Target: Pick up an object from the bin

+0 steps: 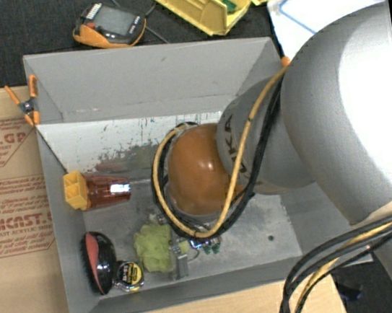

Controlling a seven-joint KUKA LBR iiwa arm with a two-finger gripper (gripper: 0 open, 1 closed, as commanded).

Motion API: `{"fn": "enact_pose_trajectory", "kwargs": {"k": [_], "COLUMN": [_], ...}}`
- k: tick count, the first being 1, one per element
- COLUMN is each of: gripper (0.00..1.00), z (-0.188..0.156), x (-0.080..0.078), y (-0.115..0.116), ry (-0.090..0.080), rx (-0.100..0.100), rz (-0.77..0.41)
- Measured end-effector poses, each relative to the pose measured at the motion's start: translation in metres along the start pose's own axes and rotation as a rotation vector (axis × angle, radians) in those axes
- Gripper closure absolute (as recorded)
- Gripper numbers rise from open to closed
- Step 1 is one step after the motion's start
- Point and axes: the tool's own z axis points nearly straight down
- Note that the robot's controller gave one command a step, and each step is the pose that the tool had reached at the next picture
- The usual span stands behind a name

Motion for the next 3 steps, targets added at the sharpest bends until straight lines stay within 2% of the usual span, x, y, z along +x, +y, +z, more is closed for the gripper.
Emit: {"fn": "enact_pose_trajectory", "kwargs": {"k": [1, 2, 3], "gripper": [1.0, 1.0, 1.0], "z": [-0.003, -0.003, -0.021], "x": [-0.008, -0.008, -0.006], "y": [0.002, 0.002, 0.002], "ry": [0.003, 0.004, 0.011], "rx": [-0.002, -0.002, -0.001], "rz": [0.004, 0.003, 0.003]}}
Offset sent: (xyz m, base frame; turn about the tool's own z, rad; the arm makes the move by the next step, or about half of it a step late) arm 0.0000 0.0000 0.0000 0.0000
